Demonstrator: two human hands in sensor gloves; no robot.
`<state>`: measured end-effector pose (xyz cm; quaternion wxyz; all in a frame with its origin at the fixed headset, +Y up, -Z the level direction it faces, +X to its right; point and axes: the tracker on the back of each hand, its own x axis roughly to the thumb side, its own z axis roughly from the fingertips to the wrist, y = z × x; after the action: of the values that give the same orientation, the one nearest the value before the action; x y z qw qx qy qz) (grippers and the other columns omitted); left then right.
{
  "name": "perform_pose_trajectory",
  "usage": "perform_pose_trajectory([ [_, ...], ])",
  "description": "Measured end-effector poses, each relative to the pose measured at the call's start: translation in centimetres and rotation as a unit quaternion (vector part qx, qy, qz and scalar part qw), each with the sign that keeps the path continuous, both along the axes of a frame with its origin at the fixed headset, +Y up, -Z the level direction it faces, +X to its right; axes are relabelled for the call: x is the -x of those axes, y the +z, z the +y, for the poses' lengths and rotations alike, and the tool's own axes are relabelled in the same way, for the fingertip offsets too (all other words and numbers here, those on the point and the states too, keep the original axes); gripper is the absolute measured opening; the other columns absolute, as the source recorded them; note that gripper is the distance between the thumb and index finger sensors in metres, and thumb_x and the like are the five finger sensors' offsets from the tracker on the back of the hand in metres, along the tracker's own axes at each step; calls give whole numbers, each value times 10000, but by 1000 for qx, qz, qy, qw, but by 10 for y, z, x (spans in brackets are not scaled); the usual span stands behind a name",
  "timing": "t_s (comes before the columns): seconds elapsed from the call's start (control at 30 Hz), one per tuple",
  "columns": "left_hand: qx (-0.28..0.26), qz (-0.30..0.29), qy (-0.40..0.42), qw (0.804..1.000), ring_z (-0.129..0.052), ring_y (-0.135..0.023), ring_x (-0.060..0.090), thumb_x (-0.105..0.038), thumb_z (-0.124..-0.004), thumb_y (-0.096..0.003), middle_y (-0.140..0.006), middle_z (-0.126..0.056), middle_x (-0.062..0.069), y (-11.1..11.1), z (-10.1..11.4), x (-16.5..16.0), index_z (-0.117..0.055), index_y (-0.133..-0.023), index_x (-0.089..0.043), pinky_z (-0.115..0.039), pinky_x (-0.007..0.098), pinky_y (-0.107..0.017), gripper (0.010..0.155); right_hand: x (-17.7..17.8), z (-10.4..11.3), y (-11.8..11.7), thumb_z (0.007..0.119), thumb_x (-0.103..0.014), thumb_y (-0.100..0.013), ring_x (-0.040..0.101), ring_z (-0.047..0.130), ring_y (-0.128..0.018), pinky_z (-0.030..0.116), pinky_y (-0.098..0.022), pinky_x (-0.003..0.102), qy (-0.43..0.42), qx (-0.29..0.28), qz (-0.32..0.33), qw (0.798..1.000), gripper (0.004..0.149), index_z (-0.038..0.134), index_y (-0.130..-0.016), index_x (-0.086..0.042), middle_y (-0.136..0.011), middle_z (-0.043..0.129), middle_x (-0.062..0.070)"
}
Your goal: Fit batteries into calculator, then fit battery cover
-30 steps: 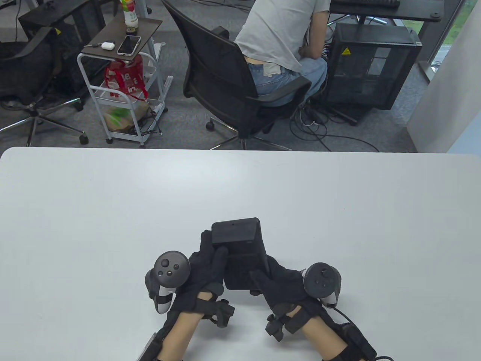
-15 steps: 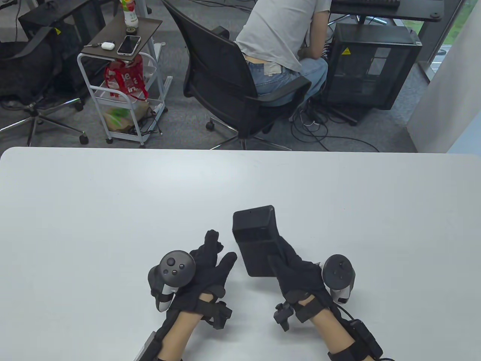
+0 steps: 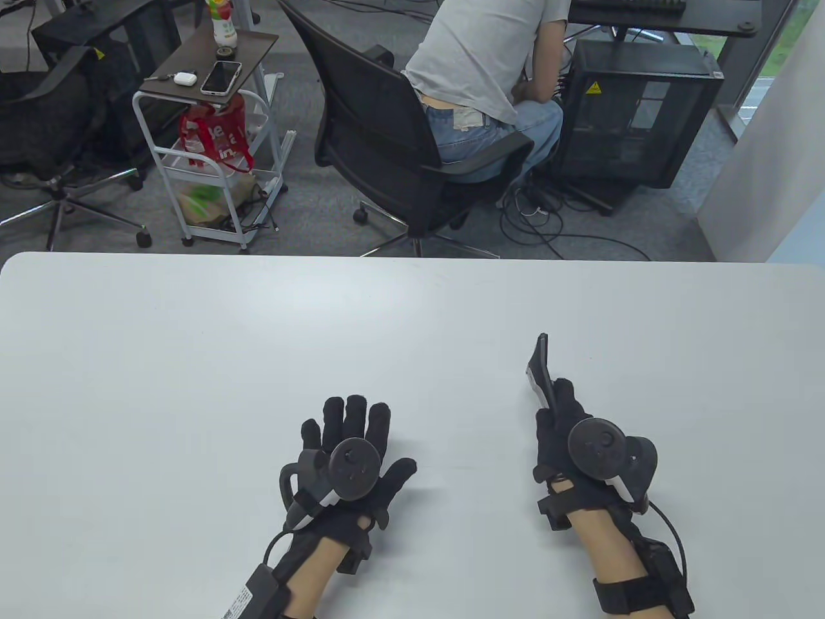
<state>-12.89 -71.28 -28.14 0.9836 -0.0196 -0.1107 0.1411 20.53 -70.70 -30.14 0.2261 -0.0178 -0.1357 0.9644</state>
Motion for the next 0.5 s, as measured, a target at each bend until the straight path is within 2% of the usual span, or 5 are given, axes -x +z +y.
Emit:
perform_pose_trajectory([
  [0.13, 3, -1, -21, 1000, -76, -1103, 431, -732, -651, -434, -1179, -160, 74, 1, -1, -2, -259, -1114, -277, -132, 756, -707, 906, -3, -7, -4, 709, -275, -520, 585, 842, -725, 746, -468, 667, 101, 23, -58, 993, 599, 536, -1004, 33, -917, 736, 329],
  [0.2, 4, -2, -30, 1000, -74, -1103, 430, -732, -651, -434, -1179, -158, 73, 1, -2, -3, -256, -1114, -280, -128, 756, -706, 907, -5, -11, -6, 708, -276, -521, 583, 839, -733, 744, -474, 667, 125, 31, -74, 989, 597, 537, -1006, 27, -922, 733, 327],
  [0.5, 6, -1, -28, 1000, -74, -1101, 427, -726, -647, -436, -1178, -158, 74, 2, -2, -4, -260, -1114, -276, -122, 753, -706, 901, -9, -29, -16, 709, -270, -520, 591, 829, -737, 735, -476, 675, 156, 70, -103, 980, 600, 534, -1005, 37, -923, 727, 336],
])
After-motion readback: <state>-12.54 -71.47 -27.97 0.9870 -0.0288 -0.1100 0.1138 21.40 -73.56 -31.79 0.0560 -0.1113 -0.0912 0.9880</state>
